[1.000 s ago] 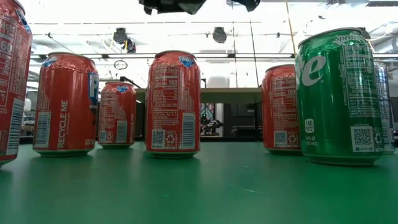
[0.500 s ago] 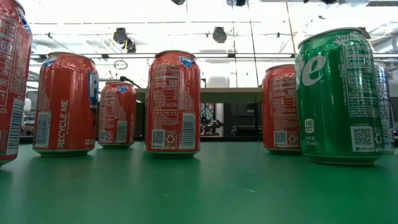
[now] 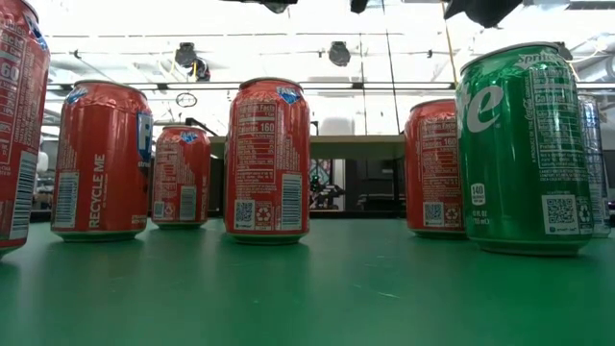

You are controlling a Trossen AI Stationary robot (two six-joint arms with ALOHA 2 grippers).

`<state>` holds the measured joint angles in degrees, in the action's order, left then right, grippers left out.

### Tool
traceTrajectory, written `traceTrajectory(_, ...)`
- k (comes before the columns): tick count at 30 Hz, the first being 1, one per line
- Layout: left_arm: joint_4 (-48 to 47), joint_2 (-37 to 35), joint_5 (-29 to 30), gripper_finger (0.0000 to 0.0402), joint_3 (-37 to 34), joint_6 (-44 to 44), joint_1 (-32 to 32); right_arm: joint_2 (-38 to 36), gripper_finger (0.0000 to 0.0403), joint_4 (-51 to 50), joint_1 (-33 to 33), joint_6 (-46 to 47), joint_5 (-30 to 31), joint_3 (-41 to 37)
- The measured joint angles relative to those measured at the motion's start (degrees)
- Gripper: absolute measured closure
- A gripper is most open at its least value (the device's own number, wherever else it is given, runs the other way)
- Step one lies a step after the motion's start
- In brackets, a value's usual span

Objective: Place canned beverage on shelf
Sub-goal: Put the blue soda can on the shelf

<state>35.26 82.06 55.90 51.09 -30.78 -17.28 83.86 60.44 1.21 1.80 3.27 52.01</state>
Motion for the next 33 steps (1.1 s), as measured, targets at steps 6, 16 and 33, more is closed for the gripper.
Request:
traceTrajectory(6, -0.19, 0.0, 0.13, 0.0162, 0.0, 0.39, 0.09, 0.41, 0.0181, 0.54, 0.0, 0.3, 0.07, 0.0)
traceTrajectory(16, -1.57, 0.07, -0.42, 0.0077, -0.02, 6.65, -0.72, -2.26, 0.0171, -6.33, -0.06, -0.65, -0.63, 0.0)
traceTrajectory(33, 0.38, -0.33, -19.86, 0.0052, -0.04, 18.77, 0.12, -13.04, 0.0174, -27.59, -2.12, -9.06, -15.54, 0.04)
